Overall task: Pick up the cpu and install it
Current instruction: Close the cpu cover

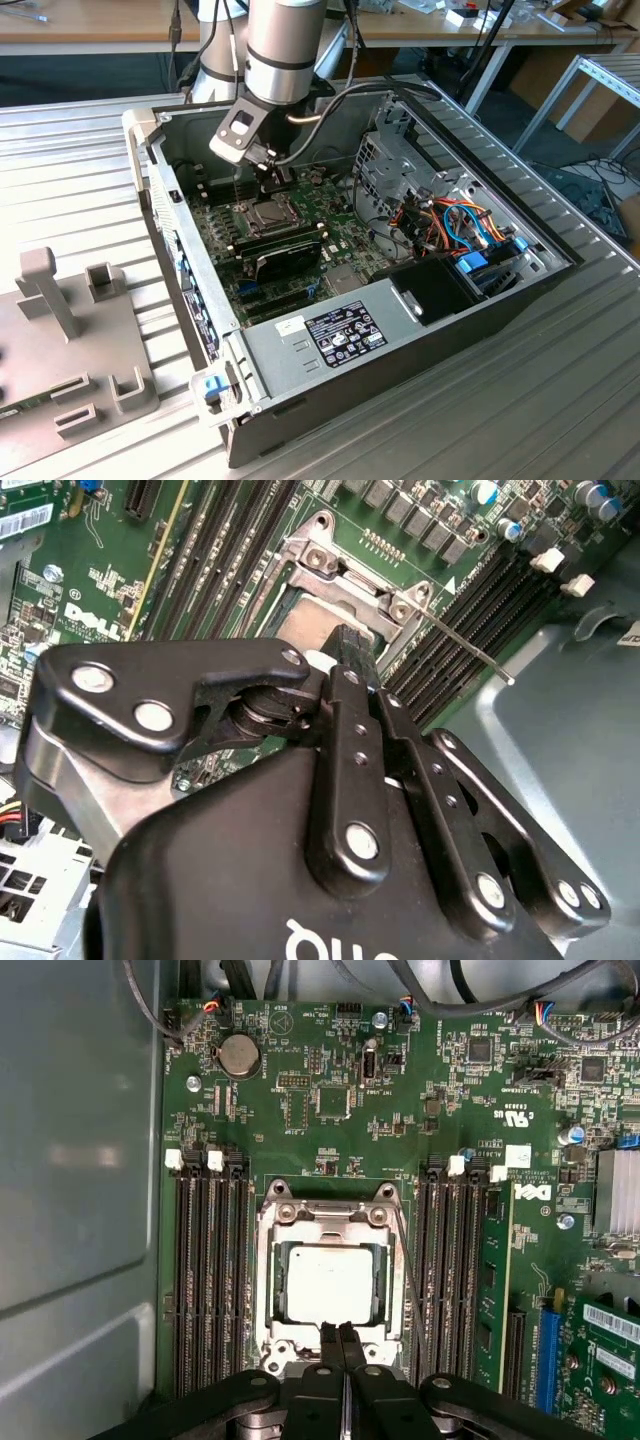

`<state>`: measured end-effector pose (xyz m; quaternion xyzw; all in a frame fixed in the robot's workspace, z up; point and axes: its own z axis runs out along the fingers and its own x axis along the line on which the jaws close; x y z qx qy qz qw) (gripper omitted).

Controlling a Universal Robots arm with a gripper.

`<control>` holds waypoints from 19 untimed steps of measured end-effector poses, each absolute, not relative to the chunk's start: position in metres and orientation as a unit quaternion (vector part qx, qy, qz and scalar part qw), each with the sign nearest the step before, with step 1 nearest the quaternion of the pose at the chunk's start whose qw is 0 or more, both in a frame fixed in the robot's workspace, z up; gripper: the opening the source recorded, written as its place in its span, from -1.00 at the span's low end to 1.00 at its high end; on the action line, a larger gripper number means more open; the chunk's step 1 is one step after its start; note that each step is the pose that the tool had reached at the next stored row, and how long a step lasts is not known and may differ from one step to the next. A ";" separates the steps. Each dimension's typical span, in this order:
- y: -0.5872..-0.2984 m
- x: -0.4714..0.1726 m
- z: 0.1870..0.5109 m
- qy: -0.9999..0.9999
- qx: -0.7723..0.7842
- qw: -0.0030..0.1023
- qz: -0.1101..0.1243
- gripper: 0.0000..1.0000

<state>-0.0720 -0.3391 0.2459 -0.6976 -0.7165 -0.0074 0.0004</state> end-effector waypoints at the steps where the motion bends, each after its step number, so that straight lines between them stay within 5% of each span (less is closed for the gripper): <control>1: -0.339 -0.072 0.246 -0.716 -0.698 0.000 -0.007 -0.79; 19: -0.339 -0.079 0.218 -0.716 -0.698 0.000 -0.007 -0.79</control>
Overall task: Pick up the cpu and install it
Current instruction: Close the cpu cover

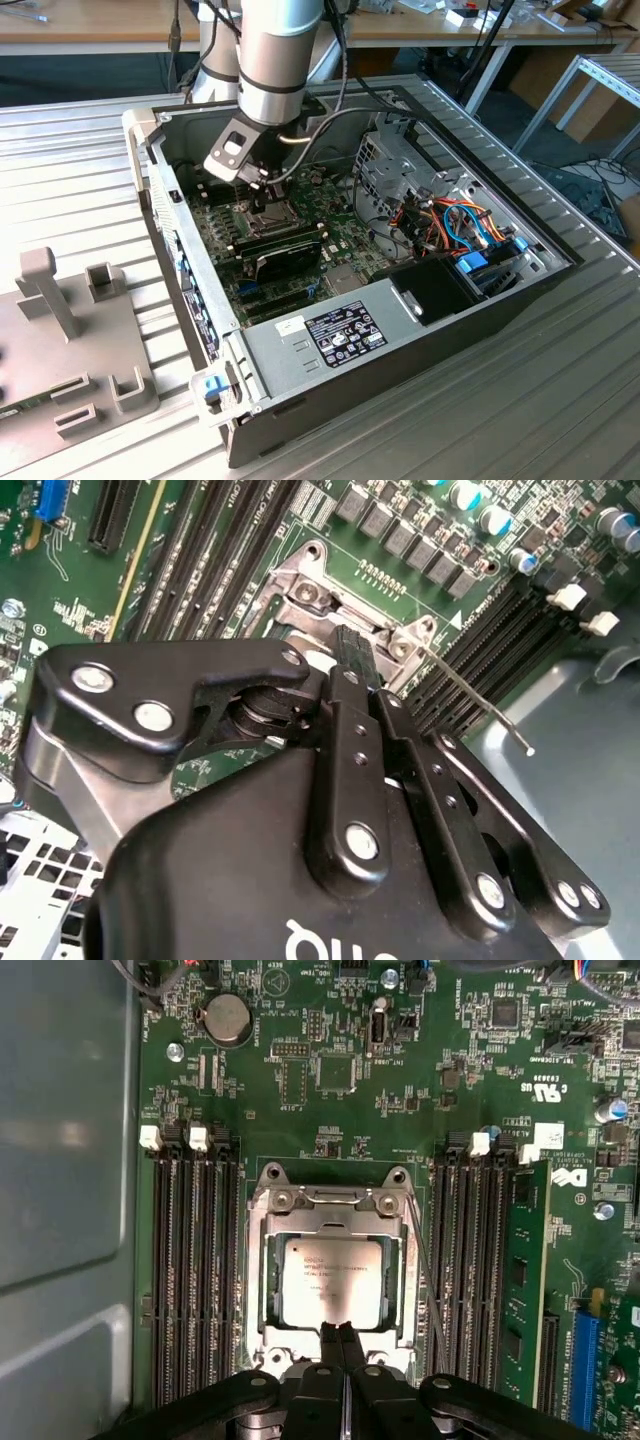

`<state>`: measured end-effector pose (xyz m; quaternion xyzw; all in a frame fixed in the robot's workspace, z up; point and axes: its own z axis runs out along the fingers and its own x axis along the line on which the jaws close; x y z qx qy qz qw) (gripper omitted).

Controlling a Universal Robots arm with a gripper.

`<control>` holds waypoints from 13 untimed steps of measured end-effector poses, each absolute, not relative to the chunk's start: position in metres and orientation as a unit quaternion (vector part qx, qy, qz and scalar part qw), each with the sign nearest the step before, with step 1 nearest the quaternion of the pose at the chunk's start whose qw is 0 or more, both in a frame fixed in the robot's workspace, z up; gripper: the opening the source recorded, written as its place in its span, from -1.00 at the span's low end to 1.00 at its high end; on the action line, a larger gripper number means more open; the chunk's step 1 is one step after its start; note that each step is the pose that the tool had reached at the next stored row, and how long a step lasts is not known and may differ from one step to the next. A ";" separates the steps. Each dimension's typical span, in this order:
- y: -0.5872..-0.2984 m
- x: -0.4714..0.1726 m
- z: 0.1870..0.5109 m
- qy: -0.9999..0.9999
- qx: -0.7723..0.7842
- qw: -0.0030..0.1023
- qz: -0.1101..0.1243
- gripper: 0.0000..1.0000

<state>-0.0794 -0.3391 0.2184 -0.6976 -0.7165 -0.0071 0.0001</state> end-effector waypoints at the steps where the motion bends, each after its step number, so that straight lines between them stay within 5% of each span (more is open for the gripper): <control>1: -0.339 -0.081 0.218 -0.716 -0.698 0.000 -0.007 -0.79; 13: -0.339 -0.089 0.212 -0.716 -0.698 0.000 -0.007 -0.79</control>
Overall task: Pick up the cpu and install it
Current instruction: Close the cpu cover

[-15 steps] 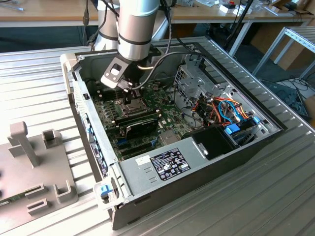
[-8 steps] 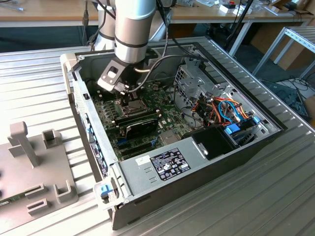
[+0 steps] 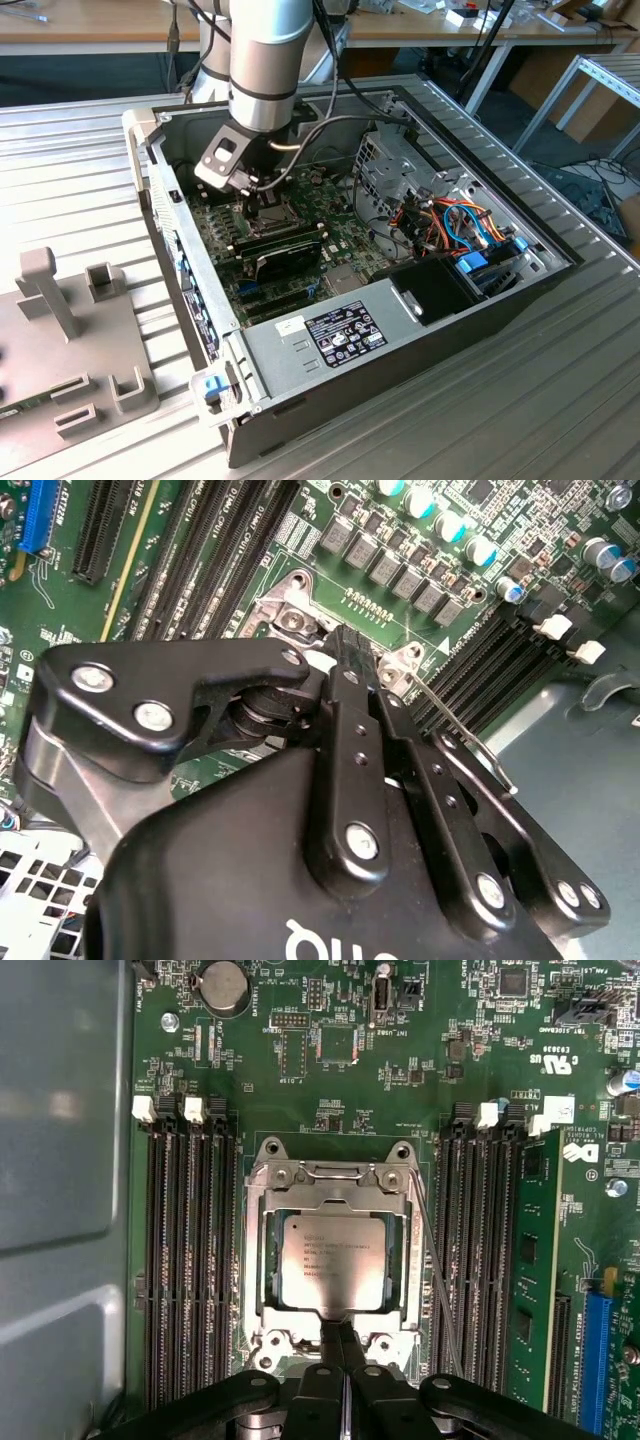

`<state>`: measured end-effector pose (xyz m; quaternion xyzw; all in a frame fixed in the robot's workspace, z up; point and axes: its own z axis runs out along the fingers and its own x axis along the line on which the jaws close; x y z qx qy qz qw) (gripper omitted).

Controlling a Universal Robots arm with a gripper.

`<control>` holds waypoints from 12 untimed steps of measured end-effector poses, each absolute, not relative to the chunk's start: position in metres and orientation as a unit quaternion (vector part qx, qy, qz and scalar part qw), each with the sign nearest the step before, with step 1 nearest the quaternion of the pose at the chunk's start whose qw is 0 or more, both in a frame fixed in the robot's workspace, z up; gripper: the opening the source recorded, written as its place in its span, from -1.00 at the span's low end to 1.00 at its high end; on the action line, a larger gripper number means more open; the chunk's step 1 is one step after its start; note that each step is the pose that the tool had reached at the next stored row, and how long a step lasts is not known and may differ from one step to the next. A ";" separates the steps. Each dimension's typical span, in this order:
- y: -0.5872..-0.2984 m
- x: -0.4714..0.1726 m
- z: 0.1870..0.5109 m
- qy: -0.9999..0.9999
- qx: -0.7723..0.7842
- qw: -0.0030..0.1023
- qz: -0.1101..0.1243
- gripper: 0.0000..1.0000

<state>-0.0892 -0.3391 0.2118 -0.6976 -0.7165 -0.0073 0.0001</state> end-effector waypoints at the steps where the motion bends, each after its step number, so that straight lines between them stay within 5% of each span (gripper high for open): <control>1: -0.339 -0.089 0.211 -0.716 -0.698 0.000 -0.007 -0.79; 12: -0.339 -0.090 0.208 -0.717 -0.698 0.000 -0.007 -0.79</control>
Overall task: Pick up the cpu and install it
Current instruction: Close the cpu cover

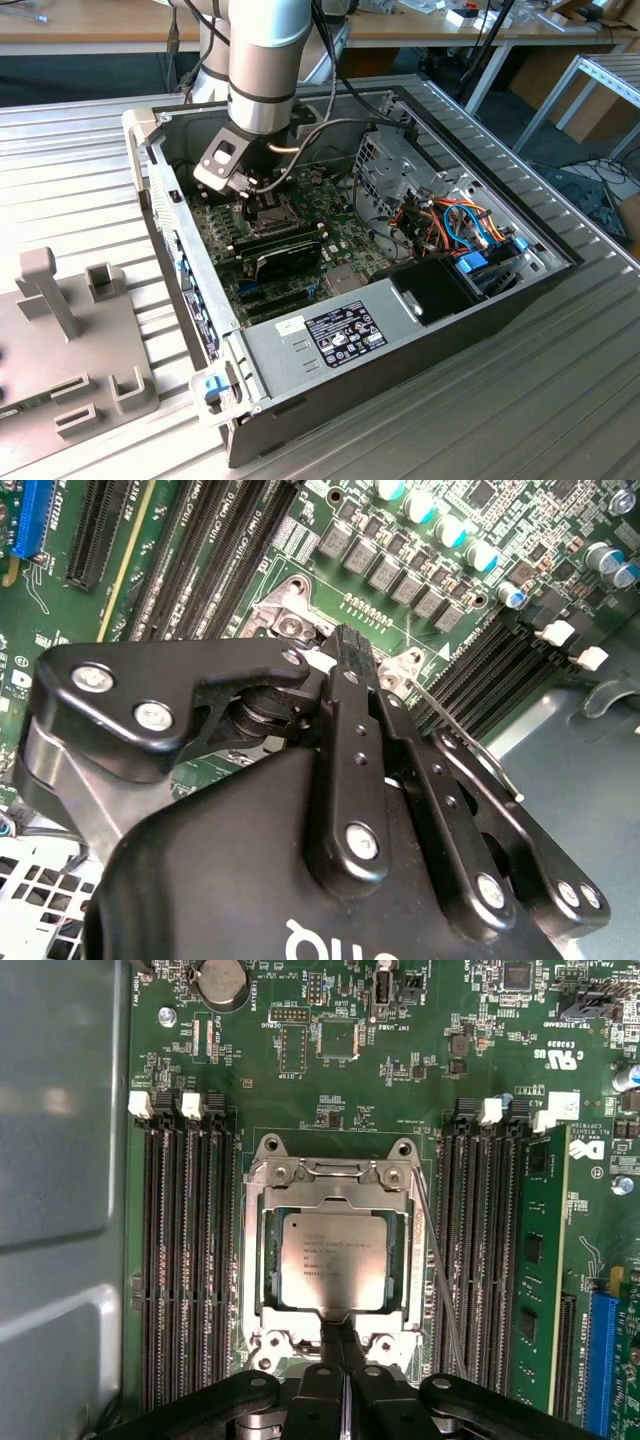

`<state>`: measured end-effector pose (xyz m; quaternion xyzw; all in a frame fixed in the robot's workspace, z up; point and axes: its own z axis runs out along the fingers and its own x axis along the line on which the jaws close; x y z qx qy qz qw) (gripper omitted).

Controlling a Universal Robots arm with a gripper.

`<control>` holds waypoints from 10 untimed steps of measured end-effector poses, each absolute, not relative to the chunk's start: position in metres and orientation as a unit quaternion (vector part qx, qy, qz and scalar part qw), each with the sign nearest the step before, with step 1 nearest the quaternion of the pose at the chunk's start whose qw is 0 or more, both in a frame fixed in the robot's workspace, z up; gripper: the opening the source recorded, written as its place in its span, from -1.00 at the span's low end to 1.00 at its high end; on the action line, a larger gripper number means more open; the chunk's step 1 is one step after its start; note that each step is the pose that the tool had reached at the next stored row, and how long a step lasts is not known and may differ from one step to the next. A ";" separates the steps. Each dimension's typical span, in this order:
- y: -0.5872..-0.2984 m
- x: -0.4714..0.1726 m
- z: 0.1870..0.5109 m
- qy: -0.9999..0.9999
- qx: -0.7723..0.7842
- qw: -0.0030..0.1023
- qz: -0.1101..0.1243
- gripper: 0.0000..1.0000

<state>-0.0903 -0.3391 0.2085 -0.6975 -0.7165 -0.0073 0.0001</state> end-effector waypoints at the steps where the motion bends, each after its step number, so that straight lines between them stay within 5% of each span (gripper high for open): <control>1: -0.339 -0.090 0.208 -0.717 -0.698 0.000 -0.007 -0.79; 10: -0.339 -0.090 0.205 -0.716 -0.698 0.000 -0.007 -0.79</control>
